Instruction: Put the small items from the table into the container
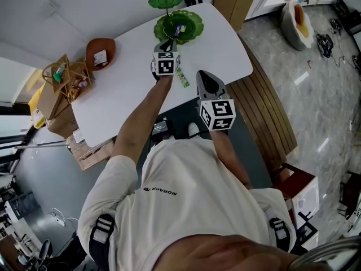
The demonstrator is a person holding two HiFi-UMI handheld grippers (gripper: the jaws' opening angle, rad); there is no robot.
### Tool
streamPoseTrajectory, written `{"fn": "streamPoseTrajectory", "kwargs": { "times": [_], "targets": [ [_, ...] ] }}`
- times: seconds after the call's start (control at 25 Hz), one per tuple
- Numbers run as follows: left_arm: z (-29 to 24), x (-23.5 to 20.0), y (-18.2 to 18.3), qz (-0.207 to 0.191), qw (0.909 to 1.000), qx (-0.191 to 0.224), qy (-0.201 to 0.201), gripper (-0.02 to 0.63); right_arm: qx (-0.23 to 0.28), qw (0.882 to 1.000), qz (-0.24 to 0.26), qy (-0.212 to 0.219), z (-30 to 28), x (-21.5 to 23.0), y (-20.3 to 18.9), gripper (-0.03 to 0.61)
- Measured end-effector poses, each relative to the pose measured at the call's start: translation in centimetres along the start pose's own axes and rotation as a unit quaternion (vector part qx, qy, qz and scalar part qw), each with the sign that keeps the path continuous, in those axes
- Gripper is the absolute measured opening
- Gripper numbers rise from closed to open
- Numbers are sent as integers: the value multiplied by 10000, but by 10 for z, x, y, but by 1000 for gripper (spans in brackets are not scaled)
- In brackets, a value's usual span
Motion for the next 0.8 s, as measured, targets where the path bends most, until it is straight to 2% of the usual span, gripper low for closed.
{"fn": "streamPoseTrajectory", "kwargs": {
  "times": [0.28, 0.56, 0.8],
  "targets": [
    [19, 1, -6, 49, 10000, 57, 32, 5, 28, 10000, 10, 42, 1, -7, 0, 8],
    [36, 3, -15, 434, 9990, 76, 86, 5, 44, 10000, 25, 79, 1, -15, 1, 8],
    [47, 2, -28, 533, 9985, 5, 109, 3, 45, 10000, 18, 84, 1, -18, 0, 8]
  ]
}}
Point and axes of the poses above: the fingertips, and each gripper's own axes: z backward along the fingers, x to its right, y out of its top, the point moved 2 cm from there along z, backward along the fingers, and after that the axes turned 3 degrees about y, right-handed, at the moved point
